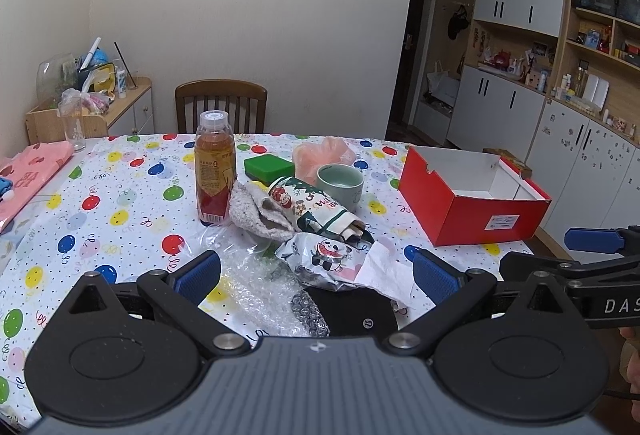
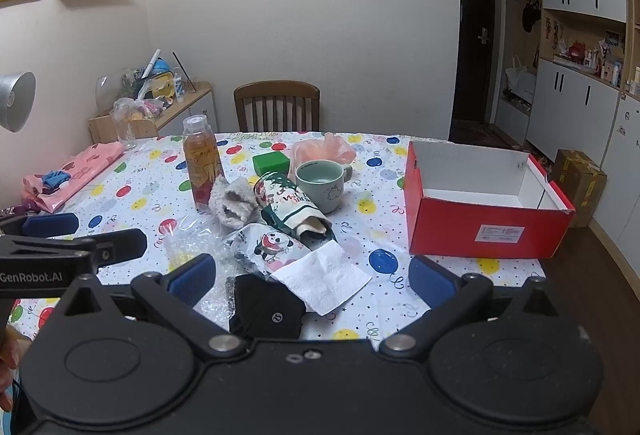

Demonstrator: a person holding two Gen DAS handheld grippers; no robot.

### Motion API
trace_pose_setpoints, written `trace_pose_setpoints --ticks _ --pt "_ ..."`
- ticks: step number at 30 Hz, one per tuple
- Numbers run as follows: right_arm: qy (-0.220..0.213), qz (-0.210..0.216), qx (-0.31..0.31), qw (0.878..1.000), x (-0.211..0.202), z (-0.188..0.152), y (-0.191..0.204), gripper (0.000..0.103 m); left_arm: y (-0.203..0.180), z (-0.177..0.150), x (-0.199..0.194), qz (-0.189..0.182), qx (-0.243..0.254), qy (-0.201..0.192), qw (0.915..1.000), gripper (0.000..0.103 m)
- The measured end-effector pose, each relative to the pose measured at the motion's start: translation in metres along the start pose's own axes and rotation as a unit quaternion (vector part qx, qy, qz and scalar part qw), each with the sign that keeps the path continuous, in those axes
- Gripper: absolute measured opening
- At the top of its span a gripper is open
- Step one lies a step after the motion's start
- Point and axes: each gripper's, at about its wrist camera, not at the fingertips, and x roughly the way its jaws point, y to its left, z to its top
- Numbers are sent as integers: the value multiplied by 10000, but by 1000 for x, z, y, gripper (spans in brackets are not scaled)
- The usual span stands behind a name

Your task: Organize soft objects

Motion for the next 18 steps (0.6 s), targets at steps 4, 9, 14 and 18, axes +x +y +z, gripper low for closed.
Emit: trace_pose_setpoints --ticks 4,9,14,18 --pt "27 -12 50 10000 -2 -2 0 103 -1 0 -2 -11 -34 9 10000 103" --pt "26 3 51 10000 -2 -2 -1 103 0 -1 -2 -37 -25 26 10000 103" --pt "60 30 43 10000 -1 -1 0 103 -2 -1 -4 -57 8 -19 10000 103" --pt "90 58 13 9999 0 0 0 103 -2 0 -3 -87 12 -25 10000 103"
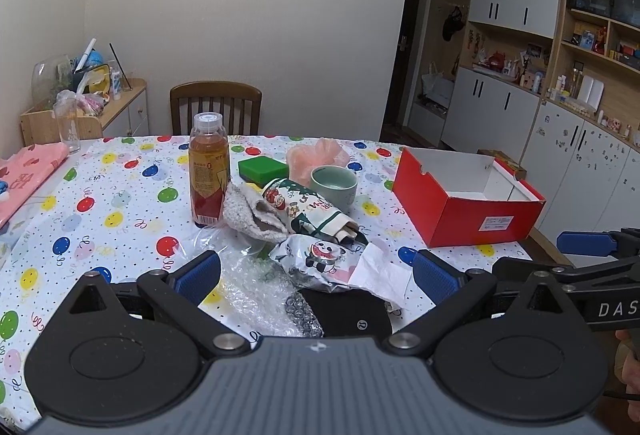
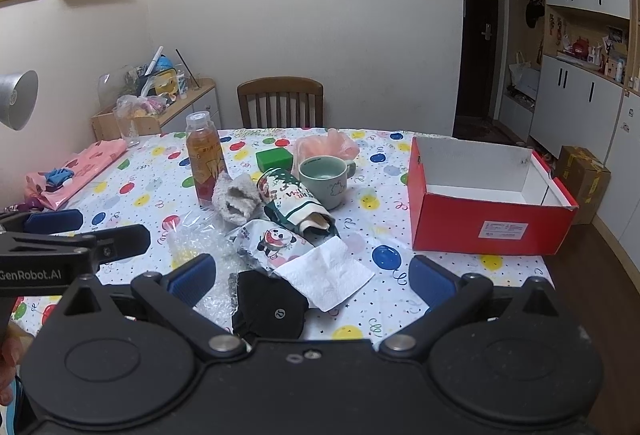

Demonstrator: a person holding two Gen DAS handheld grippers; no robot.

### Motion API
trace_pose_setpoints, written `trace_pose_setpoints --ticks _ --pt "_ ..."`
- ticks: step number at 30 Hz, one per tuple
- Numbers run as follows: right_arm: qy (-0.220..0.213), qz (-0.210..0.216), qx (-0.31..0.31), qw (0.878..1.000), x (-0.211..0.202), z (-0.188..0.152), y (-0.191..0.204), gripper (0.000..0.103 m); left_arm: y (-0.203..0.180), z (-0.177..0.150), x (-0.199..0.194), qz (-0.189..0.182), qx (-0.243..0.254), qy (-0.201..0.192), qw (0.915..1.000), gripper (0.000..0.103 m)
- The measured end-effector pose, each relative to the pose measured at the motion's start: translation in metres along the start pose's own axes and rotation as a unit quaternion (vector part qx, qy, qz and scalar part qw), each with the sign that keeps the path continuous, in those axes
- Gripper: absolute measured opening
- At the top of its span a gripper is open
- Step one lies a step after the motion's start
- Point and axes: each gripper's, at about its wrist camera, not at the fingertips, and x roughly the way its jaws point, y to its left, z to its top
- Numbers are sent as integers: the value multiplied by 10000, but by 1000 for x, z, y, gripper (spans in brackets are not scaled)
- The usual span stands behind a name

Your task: Organize soft objects

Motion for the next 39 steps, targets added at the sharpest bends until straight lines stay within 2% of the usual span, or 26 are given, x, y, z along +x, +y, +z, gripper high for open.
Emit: trace_pose_setpoints --ticks 20,25,32,39 --pt "166 29 -76 9998 15 5 -15 103 -7 2 17 -56 193 -31 9998 103" --pt "237 113 -93 9996 28 6 -22 102 -7 3 30 -133 153 22 9998 103" --pt "388 291 -61 9988 49 7 -31 102 -6 -1 47 72 220 74 9997 103" --pt "588 586 -252 9962 80 10 -38 102 5 -7 70 99 50 145 9998 103"
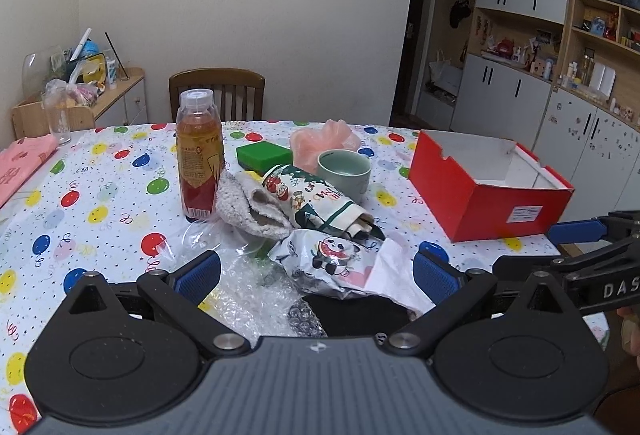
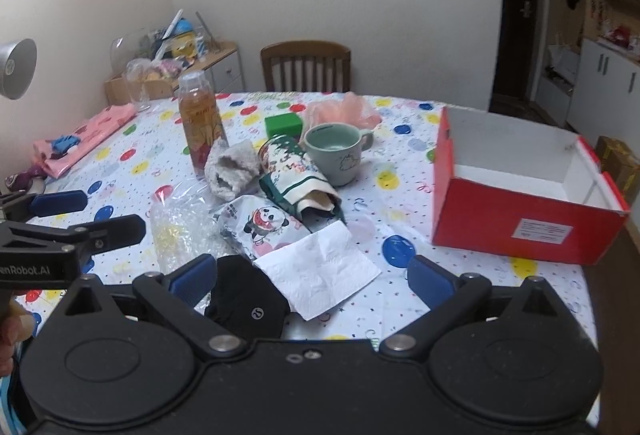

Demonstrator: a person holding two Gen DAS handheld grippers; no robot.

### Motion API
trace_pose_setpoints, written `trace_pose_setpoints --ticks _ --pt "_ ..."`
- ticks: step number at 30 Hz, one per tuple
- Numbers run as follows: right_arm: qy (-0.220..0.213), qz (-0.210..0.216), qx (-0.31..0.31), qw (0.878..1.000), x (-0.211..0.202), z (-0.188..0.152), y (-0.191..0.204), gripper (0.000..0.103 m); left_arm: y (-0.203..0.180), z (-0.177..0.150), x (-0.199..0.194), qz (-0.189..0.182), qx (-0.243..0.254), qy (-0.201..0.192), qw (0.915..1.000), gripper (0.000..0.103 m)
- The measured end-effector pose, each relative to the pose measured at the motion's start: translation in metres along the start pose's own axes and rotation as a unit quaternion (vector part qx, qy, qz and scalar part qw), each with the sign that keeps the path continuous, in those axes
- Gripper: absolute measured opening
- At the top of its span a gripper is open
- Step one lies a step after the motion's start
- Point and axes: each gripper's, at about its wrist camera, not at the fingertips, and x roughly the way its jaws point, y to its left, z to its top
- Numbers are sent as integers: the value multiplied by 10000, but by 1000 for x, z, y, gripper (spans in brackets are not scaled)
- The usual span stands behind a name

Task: Organize soft objects
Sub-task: 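Grasp the bubble wrap with the left tool while the right tool grasps the white tissue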

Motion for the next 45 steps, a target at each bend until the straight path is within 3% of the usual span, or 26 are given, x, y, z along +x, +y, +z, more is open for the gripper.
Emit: trace_pose_setpoints --ticks 8,16,22,29,36,45 --pt "301 282 -289 9987 41 5 -7 99 14 -12 40 360 -195 414 9983 103" --pt "740 508 -654 9938 89 -4 -2 88 32 -28 86 781 -290 883 9926 102" --pt "910 510 -863 9908 118 -11 4 78 39 -38 114 902 -381 1169 9883 96" --pt "911 639 -927 9895 131 -11 8 68 43 -43 133 937 -546 1352 9849 76" --pt "895 698 -857 9898 134 -10 8 44 47 -44 139 955 -683 1432 9827 45" --pt "782 573 -679 9930 128 -6 -1 13 55 -43 136 952 -779 1380 9828 20"
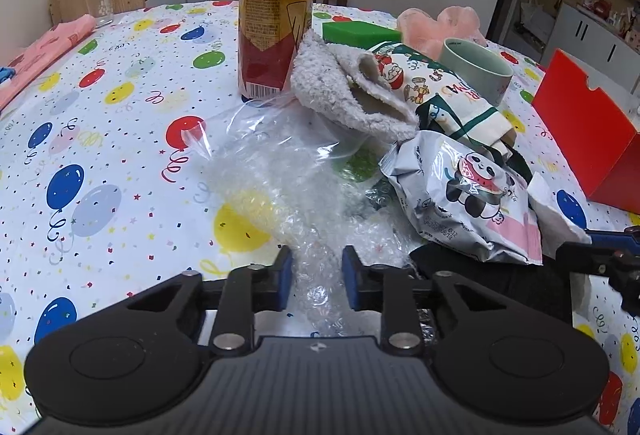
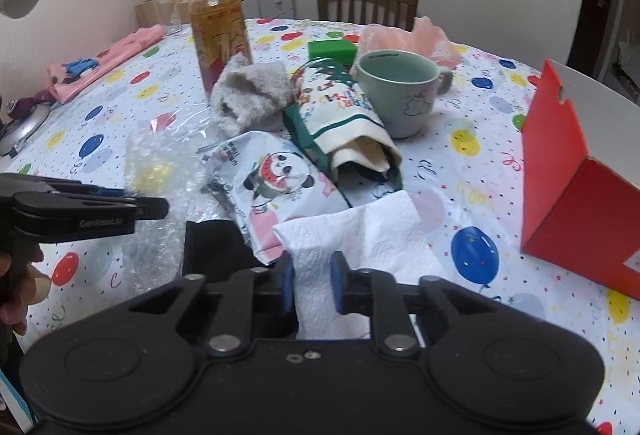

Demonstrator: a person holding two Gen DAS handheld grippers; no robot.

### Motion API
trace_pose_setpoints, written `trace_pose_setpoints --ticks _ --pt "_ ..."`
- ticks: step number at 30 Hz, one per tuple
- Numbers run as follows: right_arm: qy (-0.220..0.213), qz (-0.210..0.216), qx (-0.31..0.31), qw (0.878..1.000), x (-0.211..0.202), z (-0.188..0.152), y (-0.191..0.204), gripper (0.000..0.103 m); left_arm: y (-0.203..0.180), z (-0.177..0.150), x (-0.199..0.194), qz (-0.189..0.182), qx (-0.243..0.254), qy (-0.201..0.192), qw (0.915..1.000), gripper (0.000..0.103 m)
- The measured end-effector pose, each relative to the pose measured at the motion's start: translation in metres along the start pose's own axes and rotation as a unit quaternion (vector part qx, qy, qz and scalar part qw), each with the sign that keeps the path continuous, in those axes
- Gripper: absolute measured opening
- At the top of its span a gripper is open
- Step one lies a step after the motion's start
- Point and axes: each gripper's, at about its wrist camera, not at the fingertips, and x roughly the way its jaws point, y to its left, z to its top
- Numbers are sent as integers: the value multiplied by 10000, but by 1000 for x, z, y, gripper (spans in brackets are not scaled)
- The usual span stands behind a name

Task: Organize soft objects
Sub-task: 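Grasp the bubble wrap with the left tool while the right tool grasps the white tissue, then lift the bubble wrap and tissue with both tools and carry them over the shoebox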

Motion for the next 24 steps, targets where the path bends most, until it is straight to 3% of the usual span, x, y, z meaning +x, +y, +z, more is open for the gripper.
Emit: trace_pose_setpoints --ticks 6,16,24 --pt "-128 -293 123 9994 -10 0 -10 0 -1 0 -9 -55 137 -136 9998 12" --pt "-522 -553 504 9958 -53 9 -35 0 -1 13 -40 -259 382 -523 9976 9" --pt "-943 -575 772 9909 -104 21 -47 0 -6 25 -77 -657 586 -814 9928 8"
